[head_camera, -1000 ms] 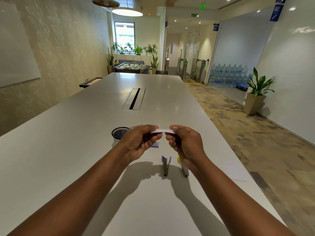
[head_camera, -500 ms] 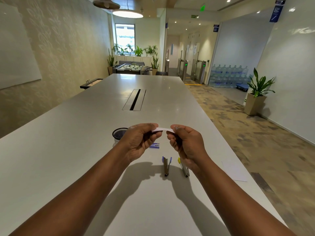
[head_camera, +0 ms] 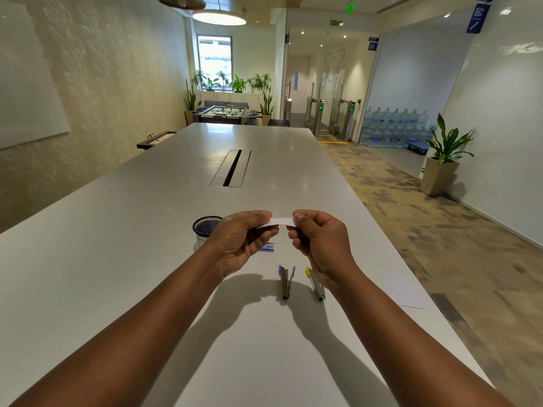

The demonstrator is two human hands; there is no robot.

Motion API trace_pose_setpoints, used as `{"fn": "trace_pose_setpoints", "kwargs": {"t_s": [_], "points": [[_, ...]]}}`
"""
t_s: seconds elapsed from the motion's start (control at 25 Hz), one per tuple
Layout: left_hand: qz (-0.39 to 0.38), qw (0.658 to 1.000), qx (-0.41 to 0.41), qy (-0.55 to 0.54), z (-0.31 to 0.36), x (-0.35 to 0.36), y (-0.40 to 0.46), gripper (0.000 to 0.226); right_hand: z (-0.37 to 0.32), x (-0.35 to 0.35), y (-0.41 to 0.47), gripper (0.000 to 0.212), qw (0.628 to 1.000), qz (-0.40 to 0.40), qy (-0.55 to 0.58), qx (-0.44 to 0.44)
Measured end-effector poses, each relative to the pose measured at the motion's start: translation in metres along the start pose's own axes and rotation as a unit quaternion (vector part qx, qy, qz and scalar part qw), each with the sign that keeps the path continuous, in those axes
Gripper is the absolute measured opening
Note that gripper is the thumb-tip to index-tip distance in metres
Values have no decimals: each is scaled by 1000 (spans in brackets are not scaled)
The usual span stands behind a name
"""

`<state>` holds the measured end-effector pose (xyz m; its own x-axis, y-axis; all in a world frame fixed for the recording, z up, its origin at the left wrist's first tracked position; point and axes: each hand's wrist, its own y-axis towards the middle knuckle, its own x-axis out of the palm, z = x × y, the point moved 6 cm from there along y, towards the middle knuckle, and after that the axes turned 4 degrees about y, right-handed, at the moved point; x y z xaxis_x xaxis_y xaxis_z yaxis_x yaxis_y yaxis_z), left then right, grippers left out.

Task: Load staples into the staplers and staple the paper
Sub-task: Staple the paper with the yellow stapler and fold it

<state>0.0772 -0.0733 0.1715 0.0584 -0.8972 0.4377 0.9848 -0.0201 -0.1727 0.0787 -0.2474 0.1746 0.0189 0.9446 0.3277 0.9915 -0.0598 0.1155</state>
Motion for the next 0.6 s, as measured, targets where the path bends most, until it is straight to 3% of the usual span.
{"fn": "trace_pose_setpoints", "kwargs": {"t_s": [0.24,0.6], "points": [[-15,999,4,41,-2,4,0,28,2,0,0,11,999,-1,-31,-9],[4,995,4,104,-6,8,4,15,-2,-3,-1,10,995,15,-93,-46]]}}
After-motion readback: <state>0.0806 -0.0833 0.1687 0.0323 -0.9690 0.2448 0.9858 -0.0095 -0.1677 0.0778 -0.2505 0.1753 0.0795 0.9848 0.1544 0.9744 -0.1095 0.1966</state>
